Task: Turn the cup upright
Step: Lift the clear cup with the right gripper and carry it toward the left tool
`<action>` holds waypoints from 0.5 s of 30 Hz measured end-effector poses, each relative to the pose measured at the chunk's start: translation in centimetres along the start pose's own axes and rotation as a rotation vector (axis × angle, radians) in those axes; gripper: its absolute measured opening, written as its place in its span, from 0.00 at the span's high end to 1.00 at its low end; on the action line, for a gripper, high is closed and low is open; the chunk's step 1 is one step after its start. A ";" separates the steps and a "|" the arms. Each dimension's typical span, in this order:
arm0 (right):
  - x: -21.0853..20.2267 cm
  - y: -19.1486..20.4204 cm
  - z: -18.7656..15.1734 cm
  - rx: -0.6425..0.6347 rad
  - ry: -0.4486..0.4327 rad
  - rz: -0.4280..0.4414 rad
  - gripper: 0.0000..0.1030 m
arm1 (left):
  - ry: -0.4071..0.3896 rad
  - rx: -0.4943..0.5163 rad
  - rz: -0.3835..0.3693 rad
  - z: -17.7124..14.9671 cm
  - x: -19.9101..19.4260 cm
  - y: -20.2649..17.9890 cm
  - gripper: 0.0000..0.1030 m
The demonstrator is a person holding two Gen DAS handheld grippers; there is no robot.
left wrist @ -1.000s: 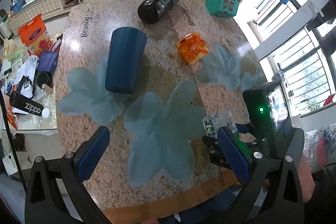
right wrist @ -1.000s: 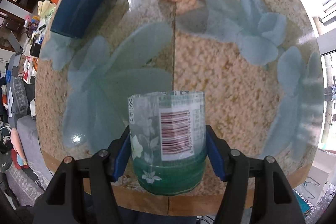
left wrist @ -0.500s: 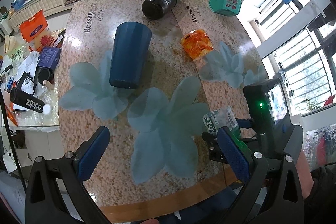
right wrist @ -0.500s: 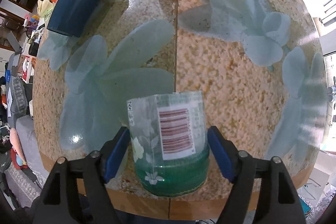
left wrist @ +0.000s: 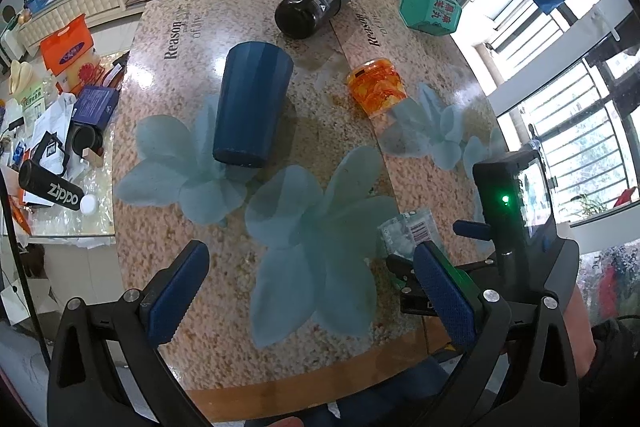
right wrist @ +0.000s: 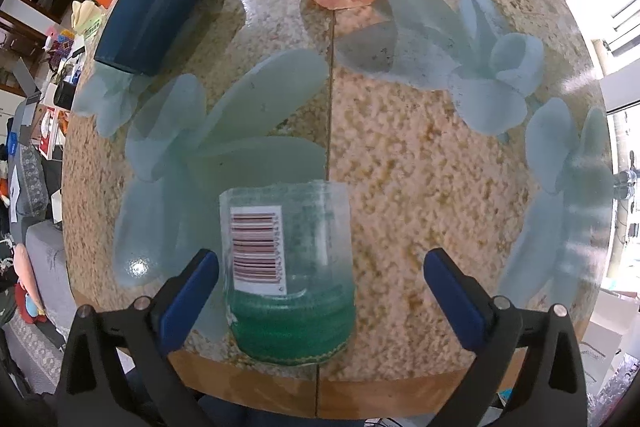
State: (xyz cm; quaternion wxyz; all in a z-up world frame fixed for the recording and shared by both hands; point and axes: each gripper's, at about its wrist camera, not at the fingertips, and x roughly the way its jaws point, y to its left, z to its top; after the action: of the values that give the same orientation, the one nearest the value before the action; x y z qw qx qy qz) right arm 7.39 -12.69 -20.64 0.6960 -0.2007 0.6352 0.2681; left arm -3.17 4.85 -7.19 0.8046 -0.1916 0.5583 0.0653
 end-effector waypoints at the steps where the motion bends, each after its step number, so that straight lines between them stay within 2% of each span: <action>1: -0.8 0.4 -0.5 0.002 -0.003 0.004 0.00 | 0.000 0.000 0.000 -0.1 0.0 0.0 0.00; 10: -3.0 -1.7 -1.2 0.030 -0.036 0.039 0.00 | -0.006 0.003 -0.004 -0.4 -0.5 0.1 0.00; 15: -5.7 -3.2 -2.2 0.067 -0.078 0.072 0.00 | -0.002 0.000 -0.019 -0.2 -1.2 -0.2 0.00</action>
State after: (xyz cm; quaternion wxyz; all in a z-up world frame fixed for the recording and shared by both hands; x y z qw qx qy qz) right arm 7.42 -17.25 -15.39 0.7164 -0.1436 0.6231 0.2793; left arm -3.69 4.77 -6.13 0.8058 -0.1965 0.5555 0.0580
